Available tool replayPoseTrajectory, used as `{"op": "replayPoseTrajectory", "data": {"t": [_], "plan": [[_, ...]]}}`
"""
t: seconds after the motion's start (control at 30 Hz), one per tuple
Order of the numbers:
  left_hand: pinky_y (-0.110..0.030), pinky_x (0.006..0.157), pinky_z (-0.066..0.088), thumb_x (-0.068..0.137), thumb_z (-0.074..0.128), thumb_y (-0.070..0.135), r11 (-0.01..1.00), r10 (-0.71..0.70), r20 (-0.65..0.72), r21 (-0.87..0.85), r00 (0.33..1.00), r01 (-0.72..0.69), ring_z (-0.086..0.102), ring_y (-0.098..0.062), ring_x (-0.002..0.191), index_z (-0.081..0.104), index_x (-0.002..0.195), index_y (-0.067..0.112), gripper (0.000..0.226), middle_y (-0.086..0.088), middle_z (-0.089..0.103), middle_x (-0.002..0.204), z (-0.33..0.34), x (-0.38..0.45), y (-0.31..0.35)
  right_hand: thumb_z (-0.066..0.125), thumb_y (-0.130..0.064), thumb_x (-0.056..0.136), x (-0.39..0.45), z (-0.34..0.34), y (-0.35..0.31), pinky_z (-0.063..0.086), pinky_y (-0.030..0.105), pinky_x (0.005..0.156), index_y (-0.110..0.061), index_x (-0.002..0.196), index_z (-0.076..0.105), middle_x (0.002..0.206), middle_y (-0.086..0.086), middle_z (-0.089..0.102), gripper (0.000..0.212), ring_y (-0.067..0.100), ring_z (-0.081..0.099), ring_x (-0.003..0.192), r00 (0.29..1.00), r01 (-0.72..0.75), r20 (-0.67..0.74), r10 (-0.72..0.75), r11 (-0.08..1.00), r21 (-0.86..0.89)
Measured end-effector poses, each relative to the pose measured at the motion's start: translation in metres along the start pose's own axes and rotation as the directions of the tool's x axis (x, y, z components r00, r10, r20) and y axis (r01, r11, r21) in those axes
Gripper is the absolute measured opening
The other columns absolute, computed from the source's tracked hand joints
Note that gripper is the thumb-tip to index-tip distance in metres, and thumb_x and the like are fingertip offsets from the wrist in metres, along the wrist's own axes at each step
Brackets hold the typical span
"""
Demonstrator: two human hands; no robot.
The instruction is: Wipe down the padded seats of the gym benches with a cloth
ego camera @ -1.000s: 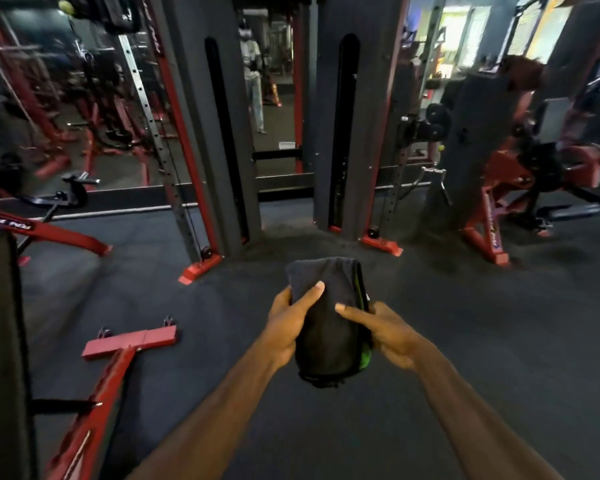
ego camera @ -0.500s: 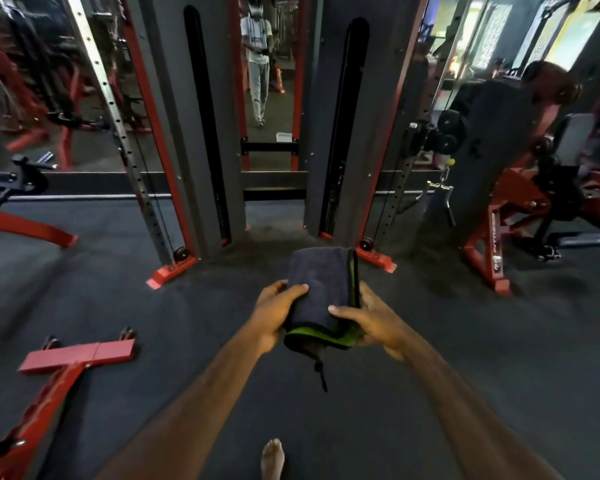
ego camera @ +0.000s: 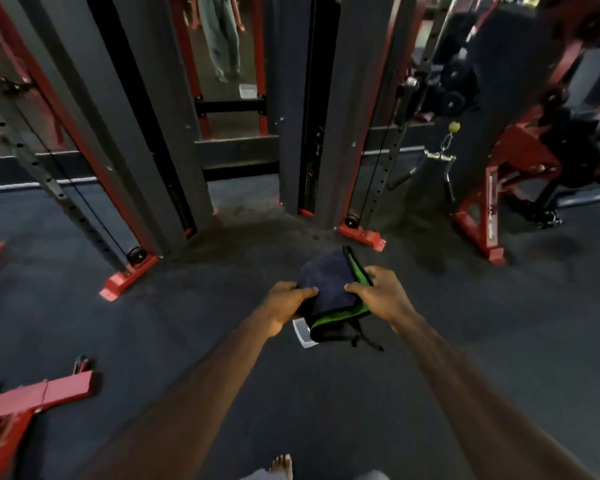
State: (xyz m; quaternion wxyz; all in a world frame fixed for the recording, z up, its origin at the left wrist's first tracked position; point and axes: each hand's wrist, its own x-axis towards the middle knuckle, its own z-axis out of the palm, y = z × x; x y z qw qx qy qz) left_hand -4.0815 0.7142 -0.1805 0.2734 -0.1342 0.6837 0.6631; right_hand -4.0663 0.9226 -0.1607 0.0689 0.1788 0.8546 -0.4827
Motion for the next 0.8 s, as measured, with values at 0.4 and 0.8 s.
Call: {"op": "replayPoseTrajectory", "data": {"t": [0.4, 0.8], "plan": [[-0.038, 0.085, 0.056, 0.094, 0.070, 0.003, 0.992, -0.047, -0.077, 0.110, 0.996, 0.055, 0.068, -0.022, 0.094, 0.066, 0.096, 0.015, 0.013, -0.010, 0.072, 0.101, 0.044, 0.179, 0.024, 0.082, -0.038, 0.082, 0.199, -0.014, 0.044, 0.060, 0.036, 0.066, -0.017, 0.097, 0.072, 0.095, 0.004, 0.074, 0.027, 0.021, 0.071, 0.080, 0.958, -0.130, 0.213, 0.194, 0.951, -0.282], [-0.011, 0.054, 0.050, 0.100, 0.062, 0.005, 0.962, -0.269, -0.269, -0.125, 0.925, 0.243, 0.057, -0.011, 0.073, 0.057, 0.135, 0.005, 0.036, -0.004, 0.062, 0.088, 0.044, 0.279, 0.050, 0.074, -0.031, 0.091, 0.350, -0.028, 0.040, 0.062, 0.039, 0.074, -0.019, 0.100, 0.068, 0.088, 0.006, 0.075, 0.016, 0.018, 0.074, 0.073, 0.896, -0.233, 0.346, 0.279, 0.958, -0.170]]}}
